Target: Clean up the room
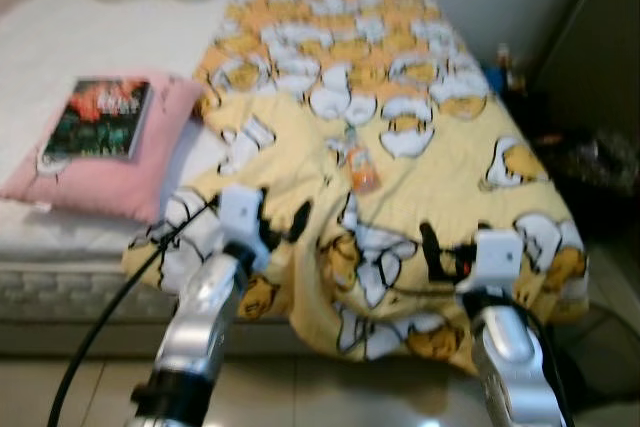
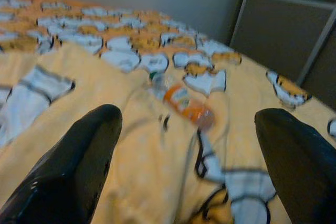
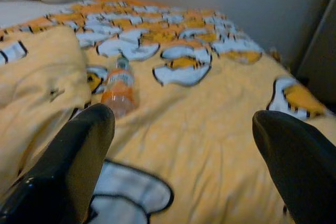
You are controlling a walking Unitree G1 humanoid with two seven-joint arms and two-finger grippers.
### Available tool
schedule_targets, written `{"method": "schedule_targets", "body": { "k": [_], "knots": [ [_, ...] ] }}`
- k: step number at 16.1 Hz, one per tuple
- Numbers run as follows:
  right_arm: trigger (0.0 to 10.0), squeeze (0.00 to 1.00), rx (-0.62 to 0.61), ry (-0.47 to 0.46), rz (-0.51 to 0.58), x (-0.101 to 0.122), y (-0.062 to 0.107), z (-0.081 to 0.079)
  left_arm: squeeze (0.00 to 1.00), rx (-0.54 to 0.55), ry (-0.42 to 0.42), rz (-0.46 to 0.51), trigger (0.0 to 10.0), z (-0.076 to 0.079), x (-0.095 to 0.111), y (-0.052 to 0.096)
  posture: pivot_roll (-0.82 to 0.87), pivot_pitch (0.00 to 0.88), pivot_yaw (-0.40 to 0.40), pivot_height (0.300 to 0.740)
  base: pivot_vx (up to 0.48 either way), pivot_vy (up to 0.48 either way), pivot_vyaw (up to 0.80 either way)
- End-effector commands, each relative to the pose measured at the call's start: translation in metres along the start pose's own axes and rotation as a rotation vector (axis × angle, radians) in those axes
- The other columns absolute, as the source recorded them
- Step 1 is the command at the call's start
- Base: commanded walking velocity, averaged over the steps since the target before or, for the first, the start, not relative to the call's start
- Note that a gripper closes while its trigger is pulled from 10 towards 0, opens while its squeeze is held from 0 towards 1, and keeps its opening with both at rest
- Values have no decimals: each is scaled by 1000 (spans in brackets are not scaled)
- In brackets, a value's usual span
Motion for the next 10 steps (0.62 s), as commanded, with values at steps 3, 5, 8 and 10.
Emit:
{"method": "schedule_targets", "body": {
  "k": [3, 5, 8, 10],
  "knots": [
    [10000, 0, 25, 4, -22, -4, -1, -4, 0, 85, 25, -29, 10000, -9, -2, -4, 22, 0, -30, 740, 354, -321, 0],
    [10000, 0, 26, 3, -27, -4, -1, -4, 0, 116, 17, -41, 10000, -12, -2, -5, 21, 0, -28, 740, 362, -311, 0],
    [10000, 0, 33, 4, -31, -6, 0, -6, 0, 112, 16, -35, 10000, -7, -1, -8, 11, 0, -20, 740, 364, -309, 0],
    [10000, 0, 36, 8, -36, -8, 5, -7, 0, 99, 11, -34, 10000, -3, 0, -10, -2, 0, -16, 740, 364, -311, 0]
  ]
}}
Point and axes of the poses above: a point about 5 cm out from each wrist's last joint towards the gripper, its own y axis pointing back from the gripper into the wrist, its own x axis along the axis of the wrist's last joint, z = x × y, the point moved 1 cm from there along -y, pointing out of the wrist towards the gripper, and after that the axes turned 12 degrees about -y, right-handed, at the moved point
